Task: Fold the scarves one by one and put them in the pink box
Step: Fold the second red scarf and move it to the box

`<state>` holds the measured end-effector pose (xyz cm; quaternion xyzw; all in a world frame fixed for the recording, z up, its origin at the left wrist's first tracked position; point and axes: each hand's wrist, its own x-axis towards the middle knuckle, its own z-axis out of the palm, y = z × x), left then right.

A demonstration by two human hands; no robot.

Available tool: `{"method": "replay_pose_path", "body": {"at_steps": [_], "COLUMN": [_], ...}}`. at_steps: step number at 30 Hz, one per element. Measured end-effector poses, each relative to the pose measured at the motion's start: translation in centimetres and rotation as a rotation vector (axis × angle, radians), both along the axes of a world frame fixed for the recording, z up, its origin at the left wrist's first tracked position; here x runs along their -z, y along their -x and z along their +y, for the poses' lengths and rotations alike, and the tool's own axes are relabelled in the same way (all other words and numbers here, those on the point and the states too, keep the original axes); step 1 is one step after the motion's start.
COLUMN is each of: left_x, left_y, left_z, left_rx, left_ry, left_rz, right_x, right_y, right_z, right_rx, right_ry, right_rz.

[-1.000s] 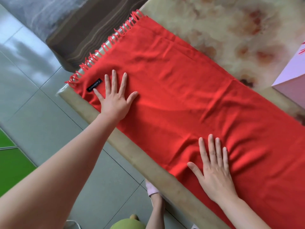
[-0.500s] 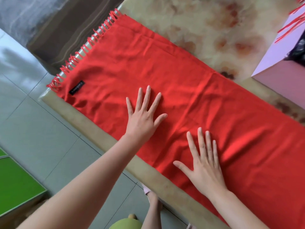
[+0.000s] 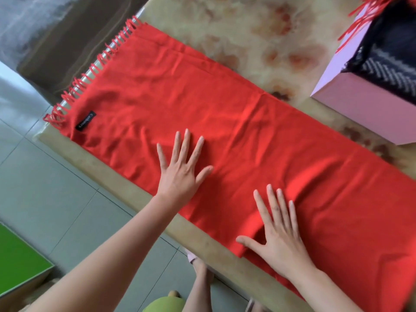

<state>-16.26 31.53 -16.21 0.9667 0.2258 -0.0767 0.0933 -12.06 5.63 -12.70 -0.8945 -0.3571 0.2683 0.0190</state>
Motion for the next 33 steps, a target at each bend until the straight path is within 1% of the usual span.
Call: {"method": "replay_pose_path", "body": {"at_steps": [2, 4, 7, 9, 12, 15, 17, 19, 23, 25, 27, 30, 33], "left_x": [0.9, 1.0, -0.3, -1.0, -0.6, 0.4, 0.7, 0.7, -0.3, -0.9, -0.9, -0.2, 0.3], "left_y": [1.0, 1.0, 0.5, 0.8, 2.0, 3.0, 3.2, 3.0, 2.7, 2.7, 2.7, 2.7, 2.8], "left_z": [-0.6, -0.8, -2.9, -5.8, -10.4, -11.5, -11.0, -11.0, -13.2, -15.8, -19.0, -21.7, -21.5], "left_rx": [-0.006, -0.032, 0.011, 0.086, 0.158, 0.199, 0.219, 0.219, 0.149, 0.205, 0.274, 0.247, 0.247], "left_ry": [-0.003, -0.016, 0.008, 0.074, 0.098, 0.023, 0.002, -0.006, 0.017, 0.044, 0.077, 0.076, 0.06], "left_rz": [0.037, 0.026, -0.075, -0.122, -0.033, 0.071, 0.097, 0.106, 0.065, 0.04, 0.067, 0.136, 0.15], "right_x": [0.3, 0.2, -0.5, -0.6, 0.4, 1.0, 0.8, 0.6, 0.4, 0.7, 1.1, 1.3, 0.9], "right_y": [0.5, 0.4, -0.2, -0.3, 0.5, 1.0, 1.1, 1.3, 2.0, 2.4, 2.7, 3.0, 3.2], "right_z": [-1.0, -2.3, -4.6, -6.3, -9.2, -12.3, -13.9, -15.1, -16.4, -17.7, -19.6, -22.6, -25.2], "right_rx": [-0.023, -0.014, 0.09, 0.121, 0.069, 0.059, 0.068, 0.087, 0.17, 0.193, 0.206, 0.285, 0.3], "right_ry": [-0.003, -0.041, -0.09, -0.042, 0.117, 0.192, 0.194, 0.151, 0.045, 0.067, 0.119, 0.154, 0.152], "right_rz": [0.004, 0.009, -0.018, -0.038, -0.016, 0.017, 0.028, 0.023, -0.012, -0.01, 0.004, 0.041, 0.071]}}
